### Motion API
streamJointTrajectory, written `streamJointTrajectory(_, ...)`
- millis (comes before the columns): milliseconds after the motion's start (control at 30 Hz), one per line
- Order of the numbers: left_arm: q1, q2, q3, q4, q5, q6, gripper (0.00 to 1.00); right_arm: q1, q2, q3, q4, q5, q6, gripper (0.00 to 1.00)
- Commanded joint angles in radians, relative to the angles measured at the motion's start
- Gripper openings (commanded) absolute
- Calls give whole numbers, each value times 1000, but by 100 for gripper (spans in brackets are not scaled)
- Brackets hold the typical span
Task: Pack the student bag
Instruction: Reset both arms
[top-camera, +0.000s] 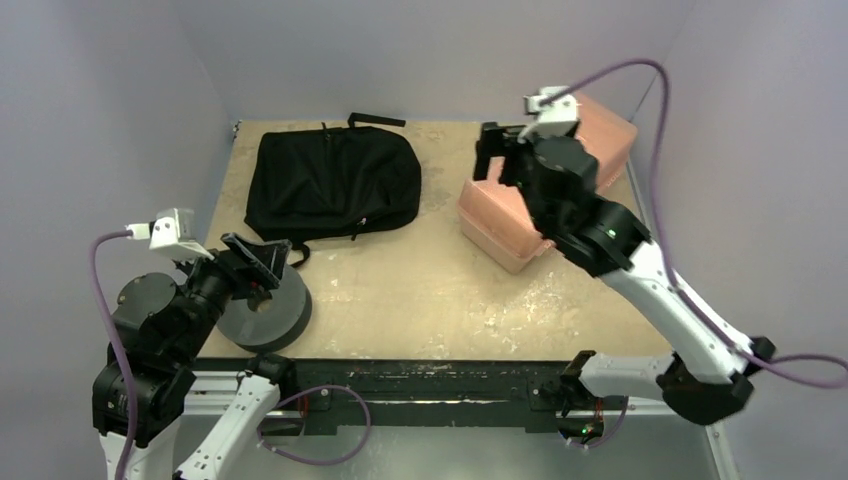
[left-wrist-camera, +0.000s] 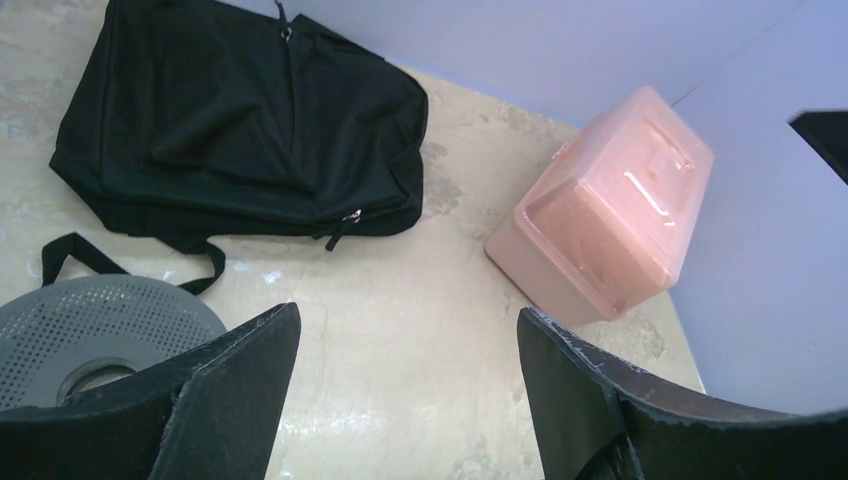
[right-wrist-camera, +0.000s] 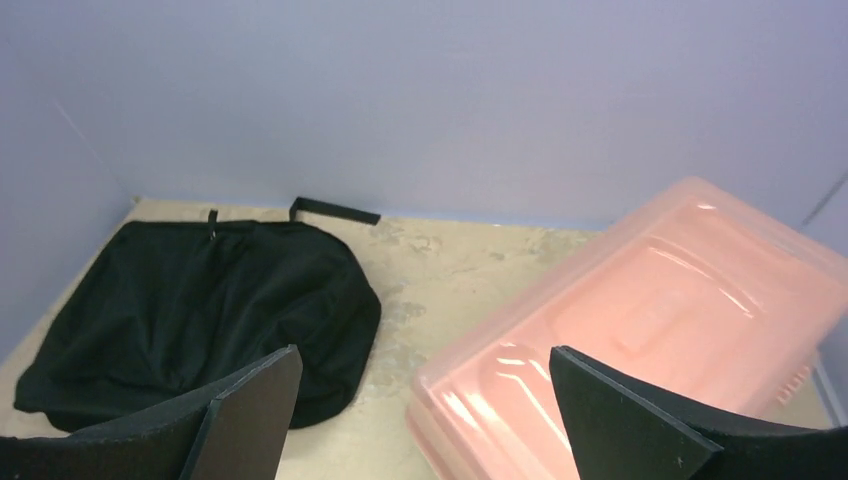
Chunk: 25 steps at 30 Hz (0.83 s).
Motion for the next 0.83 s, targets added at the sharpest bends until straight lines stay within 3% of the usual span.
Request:
streamJointTrajectory(0, 3, 17, 74, 89, -4, 2, 79, 1, -210, -117, -45, 83, 33, 99)
streamJointTrajectory(267, 3, -45, 121, 125, -68, 58, 80, 1, -532, -196, 54, 74, -25, 99)
streamJointTrajectory(433, 3, -90, 107, 161, -85, 69, 81, 1, -592, -170, 50, 171, -45, 99)
streamJointTrajectory(700, 3, -91, 110, 153, -93, 42, 81, 1, -677, -233, 103, 126, -88, 99)
streamJointTrajectory(800, 3, -95, 104, 150, -87, 29, 81, 1, -650, -186, 3, 155, -44, 99)
